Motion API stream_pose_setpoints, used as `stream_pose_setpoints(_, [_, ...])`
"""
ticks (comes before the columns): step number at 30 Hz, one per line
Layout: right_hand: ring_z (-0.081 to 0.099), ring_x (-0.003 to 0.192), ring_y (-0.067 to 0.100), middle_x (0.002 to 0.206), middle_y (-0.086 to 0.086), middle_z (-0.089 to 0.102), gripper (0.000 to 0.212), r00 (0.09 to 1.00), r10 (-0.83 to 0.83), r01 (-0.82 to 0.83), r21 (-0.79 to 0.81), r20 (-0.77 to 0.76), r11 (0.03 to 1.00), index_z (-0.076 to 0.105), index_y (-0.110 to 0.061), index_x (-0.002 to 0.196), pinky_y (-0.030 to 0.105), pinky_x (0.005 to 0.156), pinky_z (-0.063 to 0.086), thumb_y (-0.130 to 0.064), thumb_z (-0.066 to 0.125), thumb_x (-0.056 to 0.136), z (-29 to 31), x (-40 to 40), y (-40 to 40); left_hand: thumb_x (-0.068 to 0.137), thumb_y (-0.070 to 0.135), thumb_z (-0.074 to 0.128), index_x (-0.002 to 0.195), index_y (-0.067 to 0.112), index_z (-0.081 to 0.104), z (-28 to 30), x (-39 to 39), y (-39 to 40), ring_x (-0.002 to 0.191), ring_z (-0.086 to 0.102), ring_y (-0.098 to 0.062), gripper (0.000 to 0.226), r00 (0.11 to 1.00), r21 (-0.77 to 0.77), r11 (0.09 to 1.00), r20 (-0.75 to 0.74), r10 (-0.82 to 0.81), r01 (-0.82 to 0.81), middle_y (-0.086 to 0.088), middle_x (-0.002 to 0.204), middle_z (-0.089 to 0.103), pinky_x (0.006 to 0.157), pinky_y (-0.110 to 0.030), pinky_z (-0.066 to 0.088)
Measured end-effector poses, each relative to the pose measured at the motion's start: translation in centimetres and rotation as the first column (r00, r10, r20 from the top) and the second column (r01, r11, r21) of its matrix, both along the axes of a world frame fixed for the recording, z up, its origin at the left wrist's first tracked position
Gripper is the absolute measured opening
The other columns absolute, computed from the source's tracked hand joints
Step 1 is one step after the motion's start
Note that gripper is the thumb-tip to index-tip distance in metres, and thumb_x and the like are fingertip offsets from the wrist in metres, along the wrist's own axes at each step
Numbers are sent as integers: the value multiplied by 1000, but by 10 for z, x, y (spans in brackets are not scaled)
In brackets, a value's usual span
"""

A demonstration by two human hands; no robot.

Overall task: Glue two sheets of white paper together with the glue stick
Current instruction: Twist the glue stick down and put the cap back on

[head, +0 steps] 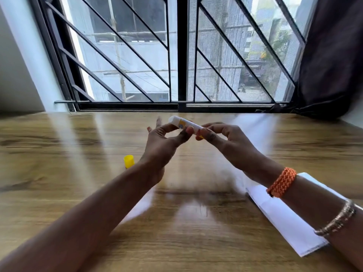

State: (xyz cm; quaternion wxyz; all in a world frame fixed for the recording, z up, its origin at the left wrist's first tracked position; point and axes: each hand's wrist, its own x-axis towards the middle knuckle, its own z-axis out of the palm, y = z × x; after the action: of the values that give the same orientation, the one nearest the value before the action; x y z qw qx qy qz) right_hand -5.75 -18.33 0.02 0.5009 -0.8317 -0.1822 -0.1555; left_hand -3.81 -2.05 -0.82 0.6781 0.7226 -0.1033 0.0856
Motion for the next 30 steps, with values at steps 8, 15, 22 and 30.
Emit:
stream_pose_setpoints(8, [47, 115, 23, 107, -2, 65, 13, 459, 10, 713, -375, 888, 592, 62, -16, 86, 42, 101, 18, -28, 66, 82, 3, -9, -5, 57, 43, 69, 77, 18, 73, 2, -7, -6, 144, 12, -7, 32, 996, -129, 988, -36, -85, 80, -3, 153, 29, 106, -28, 18])
stream_pose_setpoints(15, [45, 113, 22, 111, -2, 58, 25, 744, -240, 552, -371, 624, 747, 60, -22, 91, 32, 87, 19, -39, 69, 75, 3, -11, 7, 59, 44, 68, 96, 16, 71, 4, -10, -3, 143, 19, -18, 47, 993, -86, 990, -22, -112, 110, -13, 153, 26, 115, -34, 18])
stream_pose_setpoints(22, [48, 69, 4, 66, -14, 55, 40, 994, -58, 57, -11, -90, 998, 66, -15, 77, 25, 66, 34, -51, 54, 87, 7, -6, 3, 83, 21, 62, 102, 21, 67, 2, -5, 2, 139, 27, -10, 19, 985, -40, 985, -24, -171, 170, -6, 148, 39, 101, -21, 22])
stream_pose_setpoints(30, [56, 109, 11, 103, -12, 68, 24, 994, -90, 87, -54, -65, 995, 70, -25, 83, 30, 96, 38, -47, 59, 86, 5, -6, 5, 83, 23, 60, 88, 28, 67, 5, -8, 2, 100, 50, 10, 9, 980, -71, 978, -15, -199, 197, 8, 115, 60, 76, -13, 29])
